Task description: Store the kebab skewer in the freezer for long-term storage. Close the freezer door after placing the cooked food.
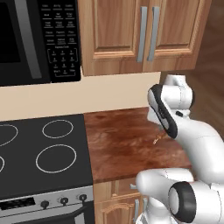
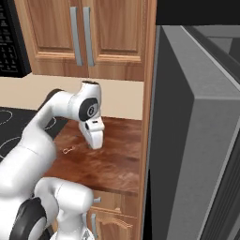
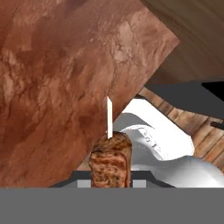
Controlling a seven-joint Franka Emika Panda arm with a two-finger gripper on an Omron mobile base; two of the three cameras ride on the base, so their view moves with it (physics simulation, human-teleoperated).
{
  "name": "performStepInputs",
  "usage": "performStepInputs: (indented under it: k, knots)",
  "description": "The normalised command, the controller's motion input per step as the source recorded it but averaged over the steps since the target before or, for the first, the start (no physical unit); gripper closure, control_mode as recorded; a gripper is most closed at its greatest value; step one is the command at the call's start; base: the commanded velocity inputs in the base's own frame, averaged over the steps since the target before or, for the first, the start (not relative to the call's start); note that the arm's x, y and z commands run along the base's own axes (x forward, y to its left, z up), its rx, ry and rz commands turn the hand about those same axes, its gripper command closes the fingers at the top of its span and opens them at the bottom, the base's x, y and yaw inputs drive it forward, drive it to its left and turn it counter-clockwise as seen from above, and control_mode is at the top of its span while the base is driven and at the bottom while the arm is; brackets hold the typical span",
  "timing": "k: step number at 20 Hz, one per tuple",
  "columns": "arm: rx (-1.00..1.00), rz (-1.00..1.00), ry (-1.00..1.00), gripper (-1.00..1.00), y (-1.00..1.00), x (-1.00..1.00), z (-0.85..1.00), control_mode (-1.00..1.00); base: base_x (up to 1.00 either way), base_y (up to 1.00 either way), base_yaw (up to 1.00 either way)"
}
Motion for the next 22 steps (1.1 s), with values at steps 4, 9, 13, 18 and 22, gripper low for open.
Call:
performStepInputs:
  k: [4,9,13,18,22]
  knots:
    - [-0.04,-0.12,-0.09,1.0,0.52,-0.96,0.65,-1.0,0.0,0.0,0.0]
    - [-0.1,-0.06,-0.12,1.0,0.38,-0.76,0.49,-1.0,0.0,0.0,0.0]
    - [-0.1,-0.09,-0.06,1.0,0.02,-0.41,0.1,-1.0,0.0,0.0,0.0]
    - [-0.06,-0.13,0.0,1.0,0.0,-0.33,0.08,-1.0,0.0,0.0,0.0]
    - [0.0,-0.13,0.1,1.0,0.0,-0.15,0.39,-1.0,0.0,0.0,0.0]
